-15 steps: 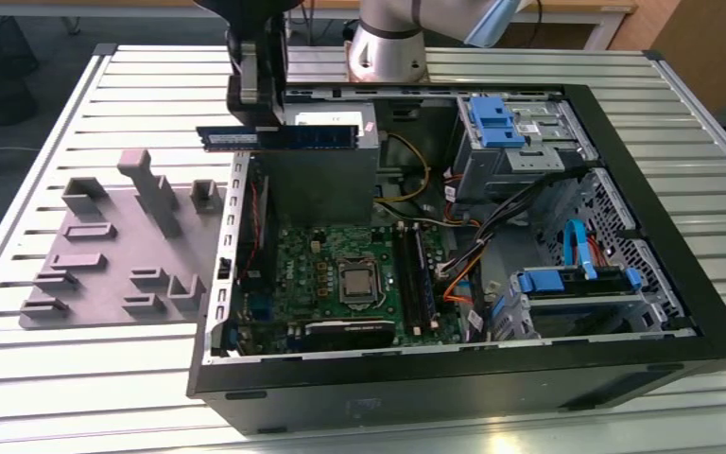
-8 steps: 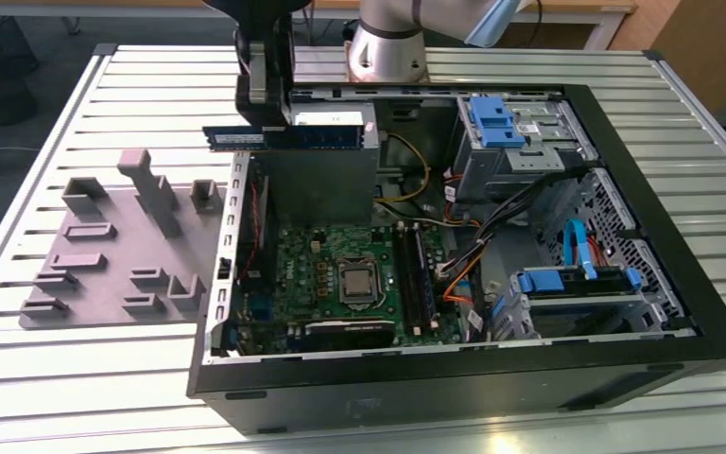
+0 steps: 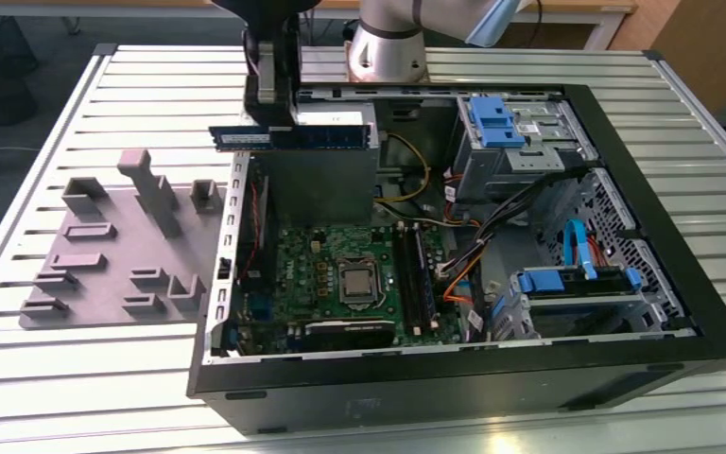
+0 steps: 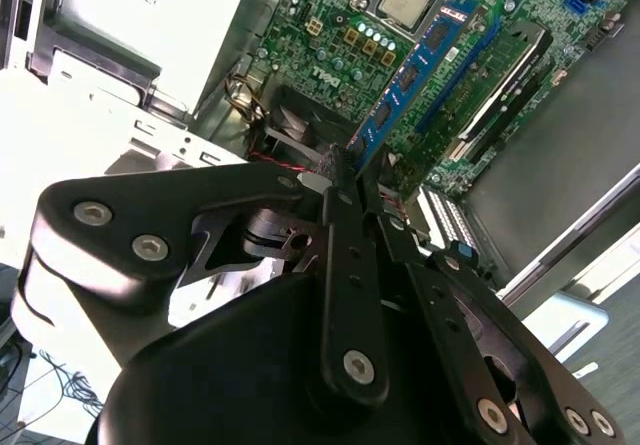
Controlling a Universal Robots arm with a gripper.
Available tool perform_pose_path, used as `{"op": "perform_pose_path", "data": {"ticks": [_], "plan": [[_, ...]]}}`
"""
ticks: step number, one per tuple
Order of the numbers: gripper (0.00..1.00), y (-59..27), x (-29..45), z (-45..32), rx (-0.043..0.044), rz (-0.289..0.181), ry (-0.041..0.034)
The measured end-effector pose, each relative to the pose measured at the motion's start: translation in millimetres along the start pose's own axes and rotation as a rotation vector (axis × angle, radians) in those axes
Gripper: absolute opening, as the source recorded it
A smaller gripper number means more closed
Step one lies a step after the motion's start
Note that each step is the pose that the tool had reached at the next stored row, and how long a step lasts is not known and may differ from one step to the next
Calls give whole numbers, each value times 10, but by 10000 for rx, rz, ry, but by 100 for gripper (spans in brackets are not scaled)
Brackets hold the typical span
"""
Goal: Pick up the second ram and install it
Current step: 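Pick up the second ram and move it above second insertion slot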
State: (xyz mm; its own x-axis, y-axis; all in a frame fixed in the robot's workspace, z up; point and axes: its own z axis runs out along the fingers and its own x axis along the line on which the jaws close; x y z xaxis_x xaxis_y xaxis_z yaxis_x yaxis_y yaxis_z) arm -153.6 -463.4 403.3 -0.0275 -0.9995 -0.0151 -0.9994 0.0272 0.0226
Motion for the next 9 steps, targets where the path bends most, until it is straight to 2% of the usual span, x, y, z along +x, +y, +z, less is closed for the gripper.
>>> {"op": "perform_pose_path", "data": {"ticks": [9], "plan": [[14, -24, -1, 0, 0, 0, 0]]}}
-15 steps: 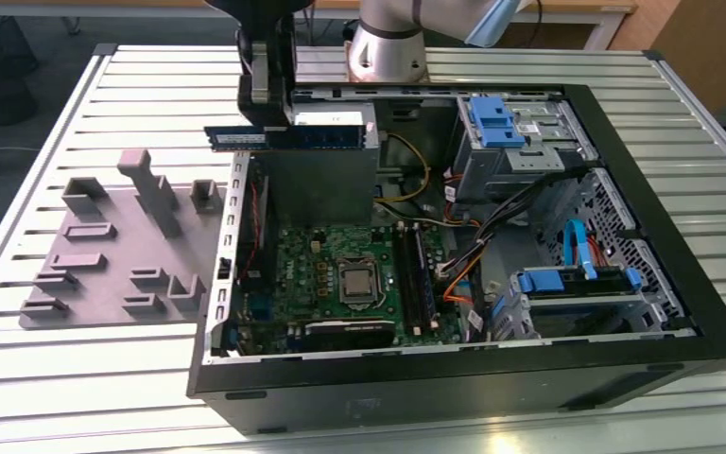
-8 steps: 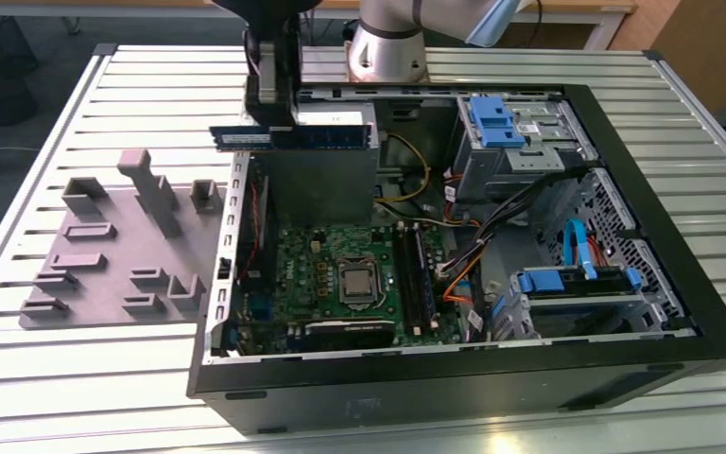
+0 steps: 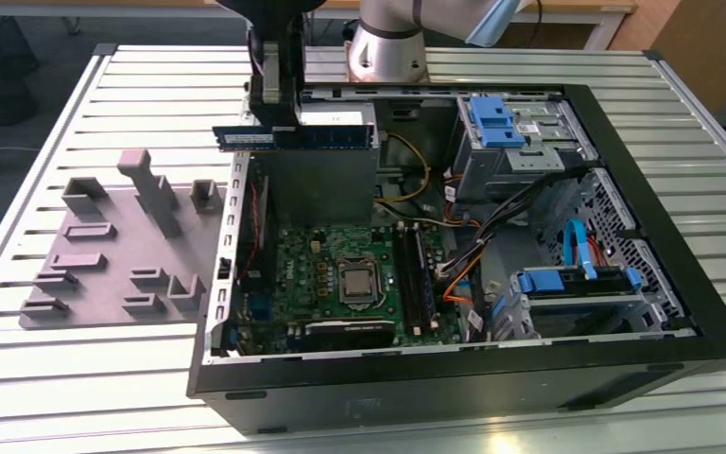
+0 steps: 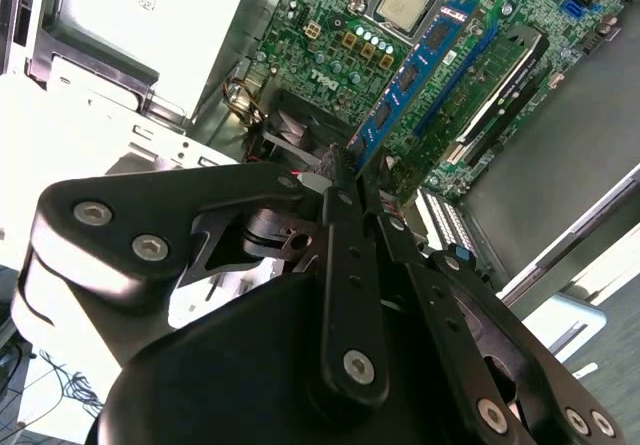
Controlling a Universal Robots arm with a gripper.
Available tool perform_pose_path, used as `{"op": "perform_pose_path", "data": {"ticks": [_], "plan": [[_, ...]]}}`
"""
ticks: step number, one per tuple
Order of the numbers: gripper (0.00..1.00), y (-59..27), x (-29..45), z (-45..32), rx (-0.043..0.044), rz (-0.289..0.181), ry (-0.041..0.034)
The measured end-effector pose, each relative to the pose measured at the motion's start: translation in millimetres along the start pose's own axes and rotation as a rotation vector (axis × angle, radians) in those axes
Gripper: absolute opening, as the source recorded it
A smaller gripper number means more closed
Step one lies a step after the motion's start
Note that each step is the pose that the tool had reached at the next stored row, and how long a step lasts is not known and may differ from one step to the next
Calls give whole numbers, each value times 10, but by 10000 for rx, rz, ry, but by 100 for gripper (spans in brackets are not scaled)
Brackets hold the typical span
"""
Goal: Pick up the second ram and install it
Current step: 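Pick up the second ram and move it above second insertion slot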
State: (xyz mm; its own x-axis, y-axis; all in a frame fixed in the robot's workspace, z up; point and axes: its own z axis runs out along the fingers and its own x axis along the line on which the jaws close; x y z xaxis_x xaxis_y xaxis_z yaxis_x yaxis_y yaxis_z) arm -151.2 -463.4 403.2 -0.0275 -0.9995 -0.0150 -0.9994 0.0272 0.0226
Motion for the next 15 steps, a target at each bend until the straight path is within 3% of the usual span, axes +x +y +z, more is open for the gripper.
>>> {"op": "perform_pose_path", "data": {"ticks": [6, 15], "plan": [[14, -4, 0, 0, 0, -1, 0], [14, -79, -2, -1, 1, 0, -1]]}}
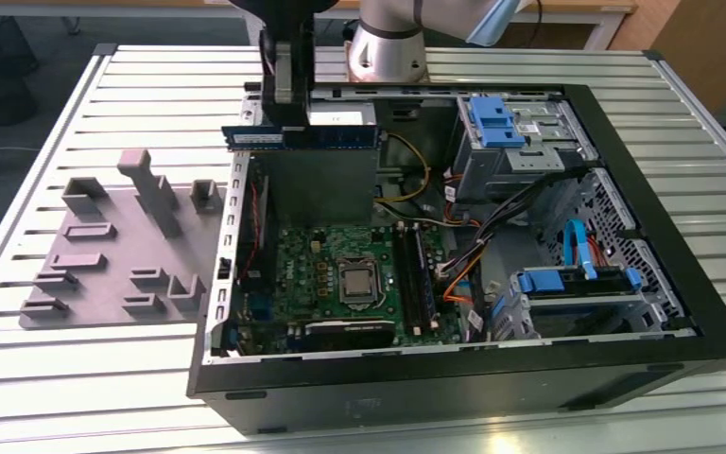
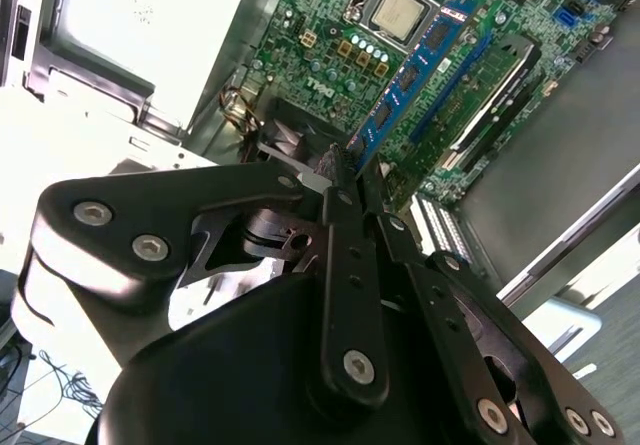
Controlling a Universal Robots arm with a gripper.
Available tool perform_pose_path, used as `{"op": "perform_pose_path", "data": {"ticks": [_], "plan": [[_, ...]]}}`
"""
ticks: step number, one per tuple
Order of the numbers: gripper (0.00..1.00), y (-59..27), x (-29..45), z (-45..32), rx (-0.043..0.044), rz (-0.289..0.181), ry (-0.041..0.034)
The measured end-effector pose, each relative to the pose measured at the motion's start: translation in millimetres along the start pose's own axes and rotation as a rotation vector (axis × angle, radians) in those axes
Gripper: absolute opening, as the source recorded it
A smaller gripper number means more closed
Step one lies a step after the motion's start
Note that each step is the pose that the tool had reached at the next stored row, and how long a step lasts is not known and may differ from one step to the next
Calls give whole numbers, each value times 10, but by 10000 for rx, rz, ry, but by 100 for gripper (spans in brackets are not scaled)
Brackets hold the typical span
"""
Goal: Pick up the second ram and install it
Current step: 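Pick up the second ram and move it above second insertion slot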
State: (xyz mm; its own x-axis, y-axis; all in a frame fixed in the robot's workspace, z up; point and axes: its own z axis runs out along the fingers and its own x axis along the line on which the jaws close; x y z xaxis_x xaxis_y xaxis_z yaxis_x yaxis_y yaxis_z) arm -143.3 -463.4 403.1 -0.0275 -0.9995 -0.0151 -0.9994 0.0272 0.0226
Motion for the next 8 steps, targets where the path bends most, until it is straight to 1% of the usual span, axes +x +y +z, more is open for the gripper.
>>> {"op": "perform_pose_path", "data": {"ticks": [8], "plan": [[14, -48, -1, 0, -1, 0, 1]]}}
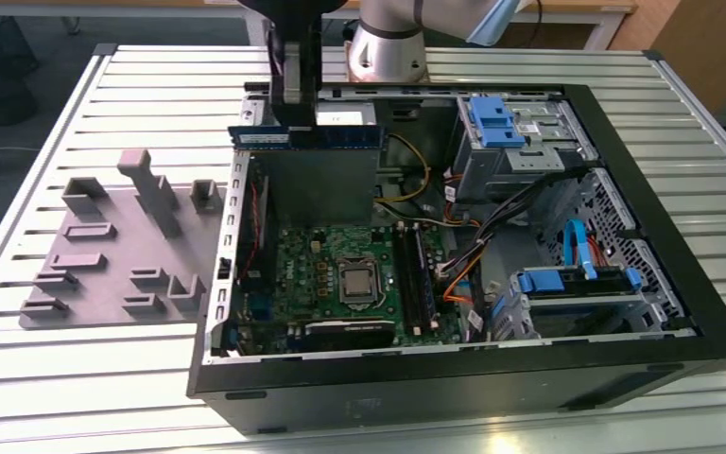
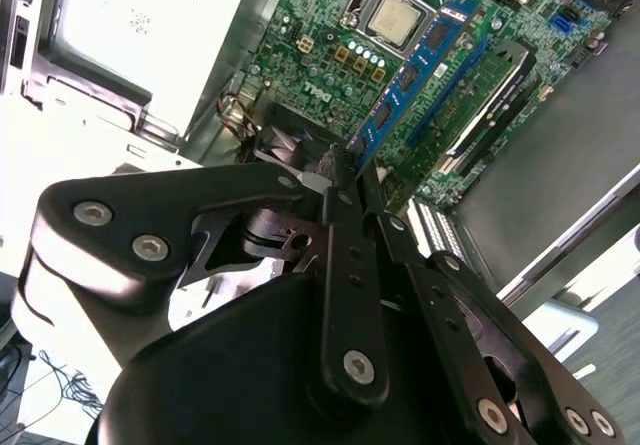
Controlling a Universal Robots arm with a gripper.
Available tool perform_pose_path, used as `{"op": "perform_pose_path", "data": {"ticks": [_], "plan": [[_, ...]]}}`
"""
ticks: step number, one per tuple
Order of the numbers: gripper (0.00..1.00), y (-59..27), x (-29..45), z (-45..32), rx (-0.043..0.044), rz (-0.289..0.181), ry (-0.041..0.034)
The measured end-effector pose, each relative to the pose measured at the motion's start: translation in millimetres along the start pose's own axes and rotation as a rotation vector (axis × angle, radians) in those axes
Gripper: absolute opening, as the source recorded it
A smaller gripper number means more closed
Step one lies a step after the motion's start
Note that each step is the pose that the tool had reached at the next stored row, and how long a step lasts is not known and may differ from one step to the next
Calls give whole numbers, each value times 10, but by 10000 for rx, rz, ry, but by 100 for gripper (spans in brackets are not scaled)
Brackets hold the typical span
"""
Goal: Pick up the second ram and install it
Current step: 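Pick up the second ram and move it above second insertion slot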
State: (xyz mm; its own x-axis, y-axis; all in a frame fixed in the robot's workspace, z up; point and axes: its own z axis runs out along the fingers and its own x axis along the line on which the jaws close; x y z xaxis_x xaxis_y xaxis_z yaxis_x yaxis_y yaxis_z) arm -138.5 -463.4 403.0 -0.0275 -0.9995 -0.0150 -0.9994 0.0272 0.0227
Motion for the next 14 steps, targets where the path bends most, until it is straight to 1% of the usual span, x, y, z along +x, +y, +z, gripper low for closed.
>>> {"op": "perform_pose_path", "data": {"ticks": [9, 14], "plan": [[14, -18, -1, 1, 1, 1, -1], [14, -45, -1, 0, 0, 0, 0]]}}
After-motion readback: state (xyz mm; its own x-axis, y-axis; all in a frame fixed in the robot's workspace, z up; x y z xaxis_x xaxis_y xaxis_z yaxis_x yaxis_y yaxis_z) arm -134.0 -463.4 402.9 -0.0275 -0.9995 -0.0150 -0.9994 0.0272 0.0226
